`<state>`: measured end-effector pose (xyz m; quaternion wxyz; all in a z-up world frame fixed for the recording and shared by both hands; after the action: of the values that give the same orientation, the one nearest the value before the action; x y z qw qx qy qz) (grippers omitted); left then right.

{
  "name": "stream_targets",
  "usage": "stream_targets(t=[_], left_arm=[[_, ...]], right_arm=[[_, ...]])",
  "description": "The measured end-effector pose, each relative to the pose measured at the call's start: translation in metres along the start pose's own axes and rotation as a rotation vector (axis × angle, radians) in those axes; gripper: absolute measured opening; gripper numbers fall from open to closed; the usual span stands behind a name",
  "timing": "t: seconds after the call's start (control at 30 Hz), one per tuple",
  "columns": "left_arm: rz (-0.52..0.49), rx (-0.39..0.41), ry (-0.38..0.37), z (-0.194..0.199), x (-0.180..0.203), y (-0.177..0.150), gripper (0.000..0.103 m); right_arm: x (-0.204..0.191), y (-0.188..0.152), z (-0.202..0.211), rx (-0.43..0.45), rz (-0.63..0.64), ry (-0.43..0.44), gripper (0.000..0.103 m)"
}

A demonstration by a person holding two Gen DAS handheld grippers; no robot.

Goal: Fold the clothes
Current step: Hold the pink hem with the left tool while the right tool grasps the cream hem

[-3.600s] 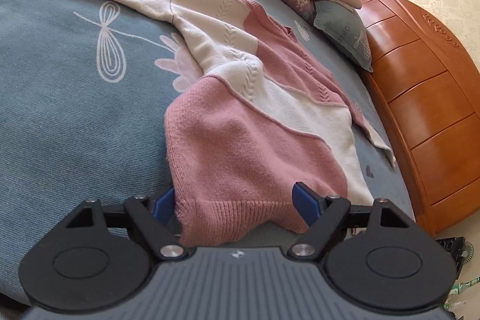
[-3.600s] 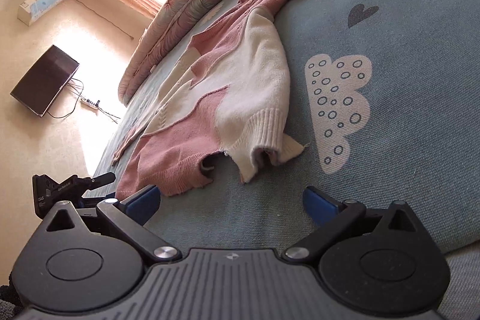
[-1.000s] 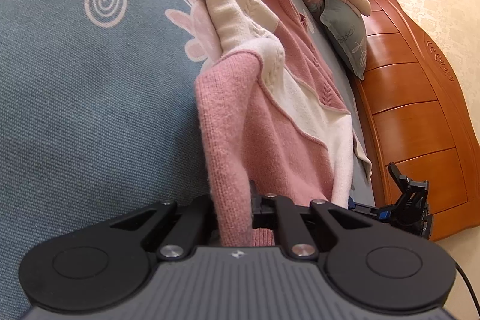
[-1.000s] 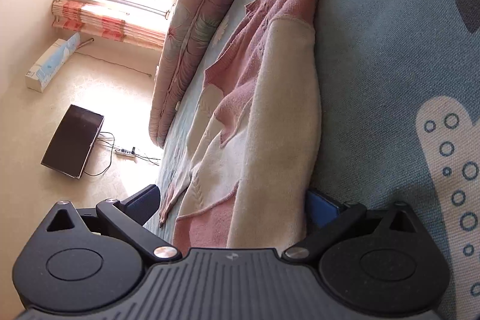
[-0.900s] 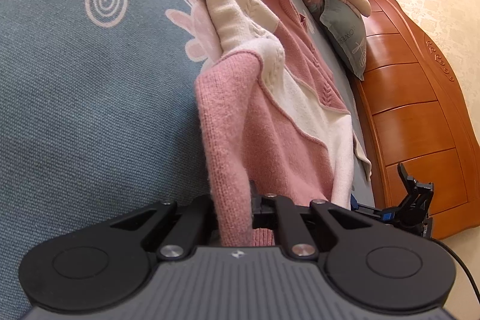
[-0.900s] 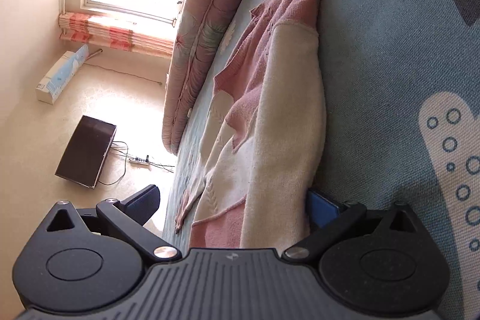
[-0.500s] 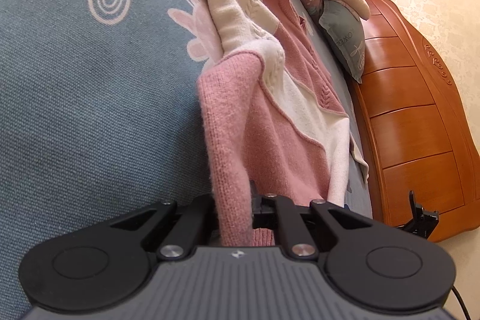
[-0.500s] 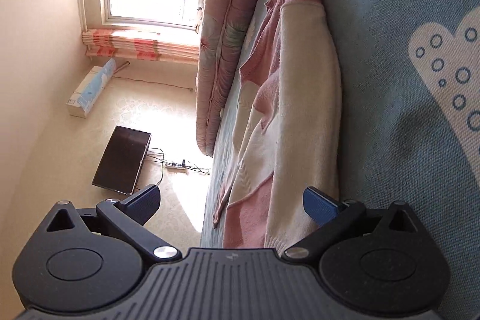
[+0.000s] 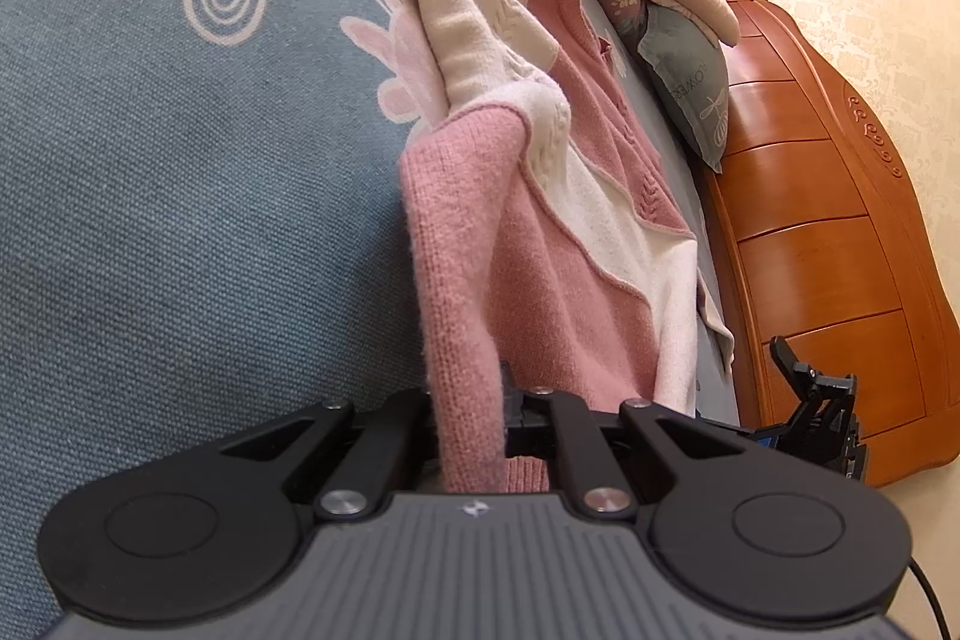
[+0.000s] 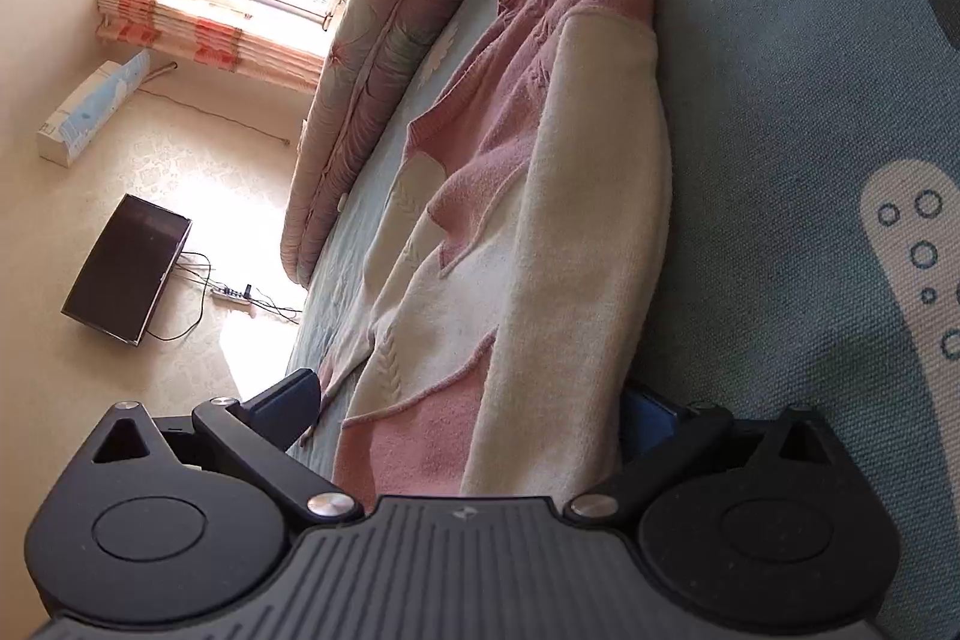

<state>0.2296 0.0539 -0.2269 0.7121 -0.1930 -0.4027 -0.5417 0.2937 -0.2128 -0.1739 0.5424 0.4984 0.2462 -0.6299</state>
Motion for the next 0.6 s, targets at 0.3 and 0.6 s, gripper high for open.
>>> stream_targets(t=[0.3,0.6], left_arm=[[0.005,0.000,-0.015,0.001,-0.003,0.000,0.009],[0.008,-0.003,-0.021,0.000,-0.003,0.001,0.009]], right_arm=[[-0.007,0.031,0.014,0.115,-0.043,0.182,0.103],[-0.005,-0.021,-0.001,-0.047,-0.023,0.184,0.102]])
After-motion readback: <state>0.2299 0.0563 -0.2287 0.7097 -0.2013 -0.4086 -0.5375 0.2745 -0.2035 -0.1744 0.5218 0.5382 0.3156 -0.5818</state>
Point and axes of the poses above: each gripper's, at about its wrist camera, not at the fingertips, and z roughly against the way its jaws point, x to its right, y to its top, the point moved 10 cm from there along -z, roughly the way its jaws point, and after that the axes turned 11 degrees about -x, right-handed, at the moved point
